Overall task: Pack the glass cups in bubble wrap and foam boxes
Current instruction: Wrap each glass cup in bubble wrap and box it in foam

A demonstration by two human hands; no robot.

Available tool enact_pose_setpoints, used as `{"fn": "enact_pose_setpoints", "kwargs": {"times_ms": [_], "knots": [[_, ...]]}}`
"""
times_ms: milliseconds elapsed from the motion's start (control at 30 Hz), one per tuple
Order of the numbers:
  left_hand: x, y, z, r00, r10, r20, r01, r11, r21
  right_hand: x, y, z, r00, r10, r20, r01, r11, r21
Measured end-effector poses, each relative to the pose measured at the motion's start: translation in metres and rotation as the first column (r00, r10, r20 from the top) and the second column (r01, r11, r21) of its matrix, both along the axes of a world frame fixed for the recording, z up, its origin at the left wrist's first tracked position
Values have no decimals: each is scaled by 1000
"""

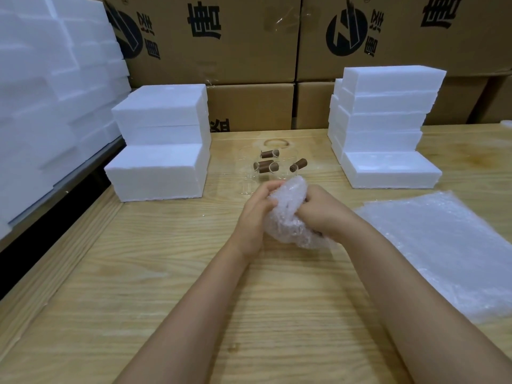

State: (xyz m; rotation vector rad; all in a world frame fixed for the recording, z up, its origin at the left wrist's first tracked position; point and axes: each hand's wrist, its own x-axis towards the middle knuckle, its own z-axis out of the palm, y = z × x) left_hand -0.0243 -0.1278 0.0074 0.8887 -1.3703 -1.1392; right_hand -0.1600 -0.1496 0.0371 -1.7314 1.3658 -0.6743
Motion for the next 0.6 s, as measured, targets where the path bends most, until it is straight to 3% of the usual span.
{"fn": "enact_pose_setpoints", "kwargs": {"times_ms": [200,400,500,600], "knots": [[-13,5,6,994,72,82,-73,997,2,7,-2,0,932,-117,-342,27,966,-255],[-6,-4,10,946,245,214,-280,949,149,1,3,10,988,55,-144,-87,970,-226],[-5,-2,8,878,348,329,-397,913,94,3,4,14,996,85,18,-83,992,-95],[-10,0,6,860,414,299,-452,890,66,10,3,8,997,46,-67,-57,984,-171]]}}
